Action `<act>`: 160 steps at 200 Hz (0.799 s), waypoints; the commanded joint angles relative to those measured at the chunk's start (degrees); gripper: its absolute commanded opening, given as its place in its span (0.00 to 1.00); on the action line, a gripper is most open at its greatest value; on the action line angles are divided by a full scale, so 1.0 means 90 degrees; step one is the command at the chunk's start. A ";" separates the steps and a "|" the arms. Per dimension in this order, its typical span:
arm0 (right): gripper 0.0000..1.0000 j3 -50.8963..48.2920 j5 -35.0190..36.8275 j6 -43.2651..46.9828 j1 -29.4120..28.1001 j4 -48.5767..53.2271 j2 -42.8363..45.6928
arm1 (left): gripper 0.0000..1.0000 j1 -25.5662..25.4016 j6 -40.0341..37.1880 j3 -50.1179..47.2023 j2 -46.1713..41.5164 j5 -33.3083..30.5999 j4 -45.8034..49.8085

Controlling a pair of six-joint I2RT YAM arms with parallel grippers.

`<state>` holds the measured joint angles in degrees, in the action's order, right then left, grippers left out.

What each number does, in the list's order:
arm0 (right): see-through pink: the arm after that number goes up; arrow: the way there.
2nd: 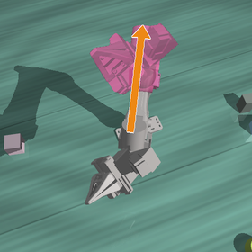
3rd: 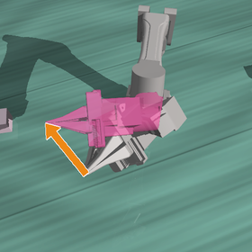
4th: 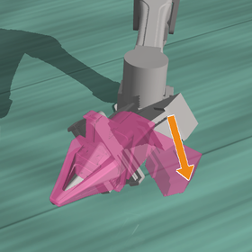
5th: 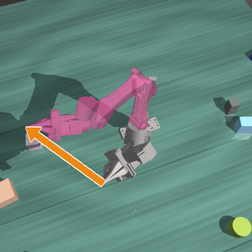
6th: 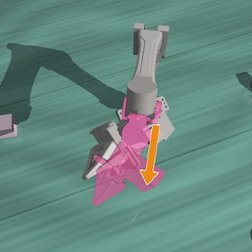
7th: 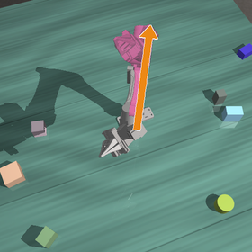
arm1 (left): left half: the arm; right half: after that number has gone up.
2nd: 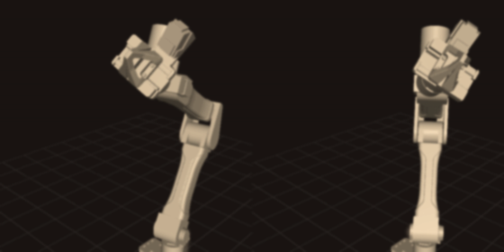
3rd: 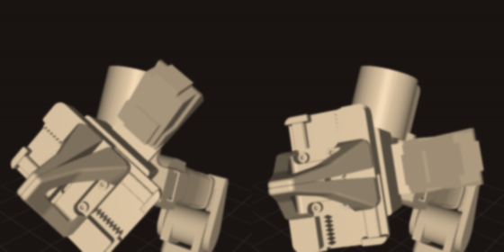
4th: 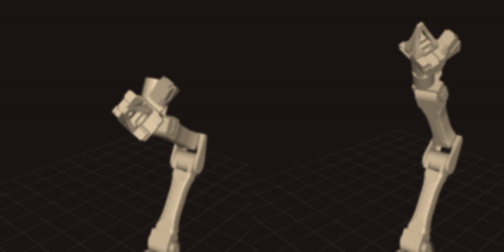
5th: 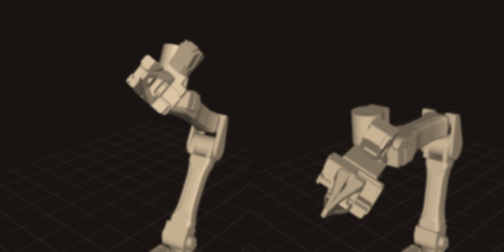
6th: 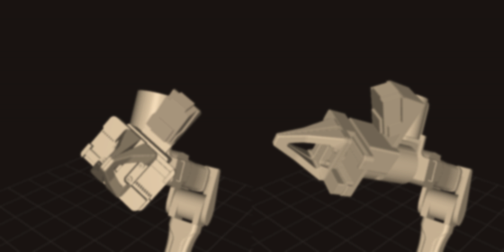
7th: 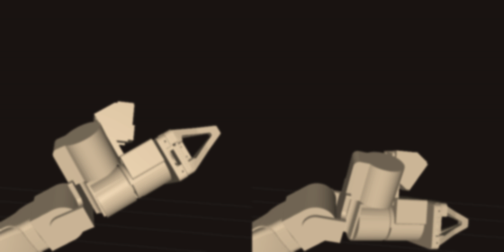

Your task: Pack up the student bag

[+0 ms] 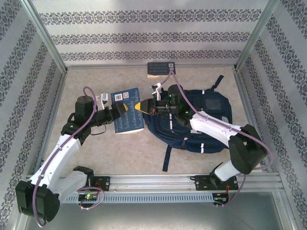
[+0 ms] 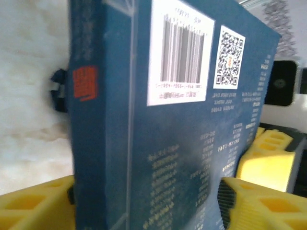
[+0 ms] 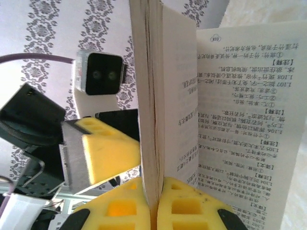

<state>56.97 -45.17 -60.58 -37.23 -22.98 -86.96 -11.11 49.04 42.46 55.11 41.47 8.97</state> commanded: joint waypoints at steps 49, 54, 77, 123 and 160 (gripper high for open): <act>0.45 0.0311 0.0630 0.1279 0.0028 0.1570 0.0665 | 0.01 0.0078 0.0142 0.0062 -0.0309 0.0799 -0.1325; 0.49 0.0398 0.0802 0.1598 0.0026 0.1973 0.0745 | 0.00 0.0074 -0.0111 0.0158 -0.0380 0.0777 -0.1106; 0.73 0.0721 0.1297 0.2784 0.0054 0.3388 0.1068 | 0.00 0.0035 -0.1153 0.0519 -0.0528 0.0796 -0.0333; 0.89 0.1035 0.0096 0.3349 0.0223 0.3682 0.1087 | 0.00 -0.0210 -0.1102 0.0367 -0.0449 0.1611 -0.1482; 0.78 0.0788 -0.0522 0.2489 0.0313 0.2333 0.0951 | 0.00 -0.0268 -0.0725 0.0479 -0.0164 0.2144 -0.2021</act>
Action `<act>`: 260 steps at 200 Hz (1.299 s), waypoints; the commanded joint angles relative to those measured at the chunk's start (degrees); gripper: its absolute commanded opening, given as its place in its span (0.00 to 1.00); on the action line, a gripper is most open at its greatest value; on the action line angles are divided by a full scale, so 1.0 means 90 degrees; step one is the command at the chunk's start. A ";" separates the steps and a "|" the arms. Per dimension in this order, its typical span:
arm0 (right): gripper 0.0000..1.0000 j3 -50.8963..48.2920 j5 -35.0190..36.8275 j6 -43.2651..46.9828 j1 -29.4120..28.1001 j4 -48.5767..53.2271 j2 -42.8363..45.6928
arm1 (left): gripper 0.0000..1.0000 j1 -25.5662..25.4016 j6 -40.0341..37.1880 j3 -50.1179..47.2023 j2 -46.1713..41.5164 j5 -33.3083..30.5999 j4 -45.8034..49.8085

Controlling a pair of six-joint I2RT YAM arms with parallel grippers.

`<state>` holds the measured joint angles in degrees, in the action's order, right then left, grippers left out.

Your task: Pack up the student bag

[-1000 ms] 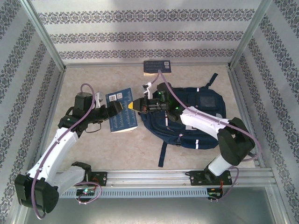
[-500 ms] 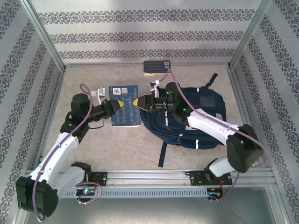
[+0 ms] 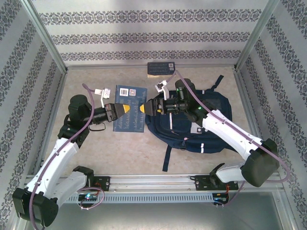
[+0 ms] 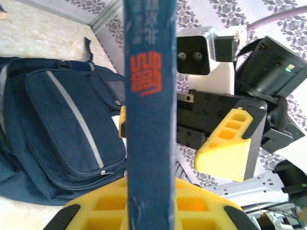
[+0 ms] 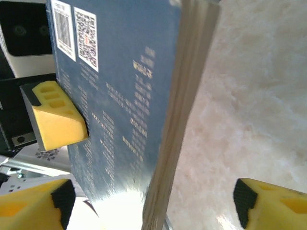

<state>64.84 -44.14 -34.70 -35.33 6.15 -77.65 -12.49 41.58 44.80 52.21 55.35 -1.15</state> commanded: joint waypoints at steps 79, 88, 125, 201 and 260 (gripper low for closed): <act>0.00 -0.0728 -0.0836 -0.2505 0.0165 -0.3749 -0.0519 | 0.15 -0.0346 0.0843 0.0062 0.0506 0.0607 -0.1511; 0.00 -0.0873 -0.0657 -0.2554 0.0253 -0.3746 -0.0404 | 0.40 -0.0342 0.0736 0.0120 0.0453 0.0377 -0.1140; 0.00 -0.1670 0.0809 -0.3063 0.0403 -0.3997 0.0247 | 0.82 -0.0337 0.1784 -0.0335 0.0343 -0.0327 -0.1864; 0.00 -0.2732 0.3626 -0.4270 -0.0209 -0.5066 0.0840 | 0.88 -0.0887 0.3879 -0.1919 0.0595 -0.1910 -0.4568; 0.00 -0.2919 0.4234 -0.4318 -0.0618 -0.5868 0.0535 | 0.82 -0.1504 0.3470 -0.1724 0.0568 -0.2613 -0.4327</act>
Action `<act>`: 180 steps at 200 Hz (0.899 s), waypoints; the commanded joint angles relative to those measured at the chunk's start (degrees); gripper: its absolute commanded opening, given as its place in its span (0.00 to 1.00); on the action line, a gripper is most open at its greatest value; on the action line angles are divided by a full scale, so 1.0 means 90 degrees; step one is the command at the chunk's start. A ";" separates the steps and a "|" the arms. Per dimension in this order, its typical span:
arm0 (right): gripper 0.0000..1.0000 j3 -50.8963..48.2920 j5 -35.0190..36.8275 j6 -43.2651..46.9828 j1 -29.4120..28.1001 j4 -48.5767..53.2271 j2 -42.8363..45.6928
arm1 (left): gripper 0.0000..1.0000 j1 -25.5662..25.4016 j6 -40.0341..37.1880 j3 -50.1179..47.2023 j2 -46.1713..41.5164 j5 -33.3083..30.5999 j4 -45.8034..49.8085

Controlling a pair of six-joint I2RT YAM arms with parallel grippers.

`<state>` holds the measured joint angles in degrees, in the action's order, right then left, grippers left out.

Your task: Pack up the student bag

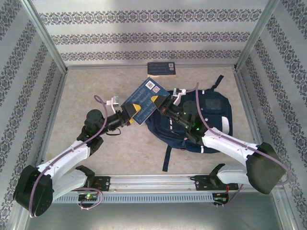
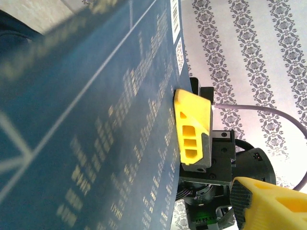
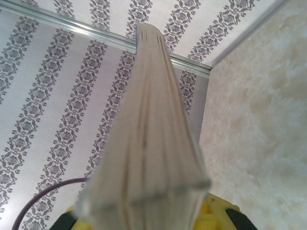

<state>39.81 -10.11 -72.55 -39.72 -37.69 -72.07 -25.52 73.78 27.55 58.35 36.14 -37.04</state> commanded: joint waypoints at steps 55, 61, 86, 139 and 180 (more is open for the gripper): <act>0.00 -0.0595 0.1142 -0.0114 -0.0426 -0.1286 0.0020 | 0.52 -0.0055 -0.0218 -0.0050 -0.0515 -0.1339 -0.0287; 0.00 -0.0603 0.1186 -0.0112 -0.0459 -0.1290 0.0020 | 0.48 -0.0058 -0.0196 -0.0035 -0.0490 -0.1298 -0.0348; 0.00 -0.0673 0.1473 -0.0127 -0.0560 -0.1272 0.0049 | 0.38 -0.0058 -0.0101 -0.0070 -0.0384 -0.1265 -0.0611; 0.00 -0.0588 0.1651 -0.0177 -0.0735 -0.1434 -0.0227 | 0.37 -0.0226 -0.0140 -0.0112 -0.0242 -0.1326 -0.0648; 0.00 -0.0539 0.1703 -0.0176 -0.0797 -0.1531 -0.0380 | 0.28 -0.0303 -0.0261 -0.0140 -0.0179 -0.1360 -0.0657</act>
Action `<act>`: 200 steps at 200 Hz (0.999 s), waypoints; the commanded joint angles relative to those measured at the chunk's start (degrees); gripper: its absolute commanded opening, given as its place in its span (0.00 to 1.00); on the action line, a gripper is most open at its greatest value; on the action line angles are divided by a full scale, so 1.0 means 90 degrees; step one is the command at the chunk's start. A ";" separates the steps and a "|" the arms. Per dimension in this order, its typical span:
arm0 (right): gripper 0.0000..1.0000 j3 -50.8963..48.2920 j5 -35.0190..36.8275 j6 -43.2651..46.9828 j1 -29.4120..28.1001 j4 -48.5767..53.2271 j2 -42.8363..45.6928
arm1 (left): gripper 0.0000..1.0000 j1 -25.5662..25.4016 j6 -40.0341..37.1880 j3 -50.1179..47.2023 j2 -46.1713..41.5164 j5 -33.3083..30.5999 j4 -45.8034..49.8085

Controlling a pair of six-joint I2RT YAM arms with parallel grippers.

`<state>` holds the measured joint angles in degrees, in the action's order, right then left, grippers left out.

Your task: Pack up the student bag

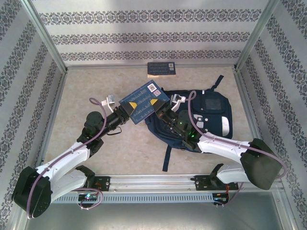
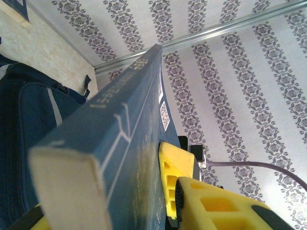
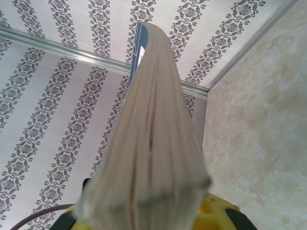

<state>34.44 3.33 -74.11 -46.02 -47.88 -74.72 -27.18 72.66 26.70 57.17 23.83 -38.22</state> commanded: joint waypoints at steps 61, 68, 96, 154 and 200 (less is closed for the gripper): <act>0.35 0.0194 0.0496 0.0404 -0.0146 0.1073 0.0248 | 0.00 -0.0025 -0.0831 0.0171 -0.0633 -0.0230 0.0642; 0.46 0.0338 0.0599 0.0595 -0.0141 0.1788 0.0419 | 0.00 0.0035 -0.0989 0.0267 -0.0829 -0.0318 0.1108; 0.59 0.1315 0.1187 0.1856 -0.0122 0.4706 0.0913 | 0.00 0.0428 -0.1930 0.1033 -0.1567 -0.0621 0.3757; 0.58 0.2862 -0.0725 0.3998 0.1208 0.7602 0.0373 | 0.00 0.0905 -0.3542 0.2382 -0.1203 -0.0374 0.6258; 0.50 0.4585 -0.2396 0.4736 0.2451 0.9552 -0.1435 | 0.00 0.1027 -0.4337 0.2649 -0.0922 -0.0369 0.6434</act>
<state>70.46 -7.73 -38.30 -26.83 24.18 -81.58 -18.70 40.73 48.25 48.90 19.99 17.10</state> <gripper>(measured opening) 0.528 0.130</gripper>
